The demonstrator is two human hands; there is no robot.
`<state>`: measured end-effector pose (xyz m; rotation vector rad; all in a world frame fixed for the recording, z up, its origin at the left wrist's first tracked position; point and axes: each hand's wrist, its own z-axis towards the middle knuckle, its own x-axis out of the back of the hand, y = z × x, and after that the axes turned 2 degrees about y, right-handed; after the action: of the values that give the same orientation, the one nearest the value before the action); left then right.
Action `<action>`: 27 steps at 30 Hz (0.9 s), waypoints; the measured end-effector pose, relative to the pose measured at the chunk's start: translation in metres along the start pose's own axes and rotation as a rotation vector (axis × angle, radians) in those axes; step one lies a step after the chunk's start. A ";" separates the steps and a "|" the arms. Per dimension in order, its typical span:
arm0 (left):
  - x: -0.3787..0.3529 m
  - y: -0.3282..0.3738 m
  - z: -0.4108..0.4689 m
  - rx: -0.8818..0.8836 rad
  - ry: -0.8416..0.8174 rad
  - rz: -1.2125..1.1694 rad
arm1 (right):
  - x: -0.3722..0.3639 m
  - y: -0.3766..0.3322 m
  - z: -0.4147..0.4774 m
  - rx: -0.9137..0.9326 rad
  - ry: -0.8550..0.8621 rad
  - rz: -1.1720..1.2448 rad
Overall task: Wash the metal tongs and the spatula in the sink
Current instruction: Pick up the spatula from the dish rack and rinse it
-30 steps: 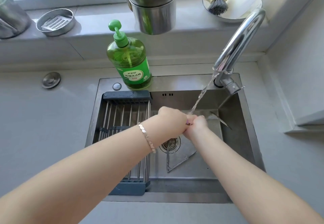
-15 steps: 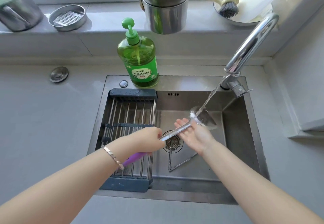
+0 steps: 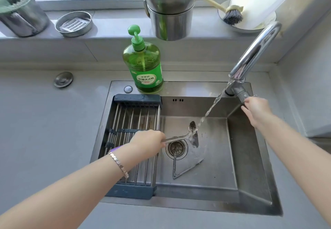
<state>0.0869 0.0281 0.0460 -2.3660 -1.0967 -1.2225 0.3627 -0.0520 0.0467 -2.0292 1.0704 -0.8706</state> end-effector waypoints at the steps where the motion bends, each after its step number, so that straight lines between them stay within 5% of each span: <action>1: 0.003 -0.002 0.000 0.010 0.013 0.037 | -0.004 0.000 0.005 0.013 0.026 0.027; 10: 0.042 -0.007 -0.011 0.040 0.094 0.114 | -0.016 0.005 0.004 0.151 -0.016 -0.437; 17: 0.066 -0.028 -0.018 0.065 0.187 0.359 | -0.027 0.028 -0.052 0.064 -0.458 -0.944; 23: 0.105 -0.054 -0.036 0.159 0.234 0.310 | -0.070 -0.020 -0.117 0.024 -0.781 -0.542; 27: 0.139 -0.074 -0.040 0.125 0.314 0.611 | -0.115 -0.075 -0.138 -0.045 -0.847 -0.180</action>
<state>0.0604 0.1274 0.1720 -2.0800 -0.3014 -1.1845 0.2334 0.0460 0.1545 -2.2142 0.4332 -0.0100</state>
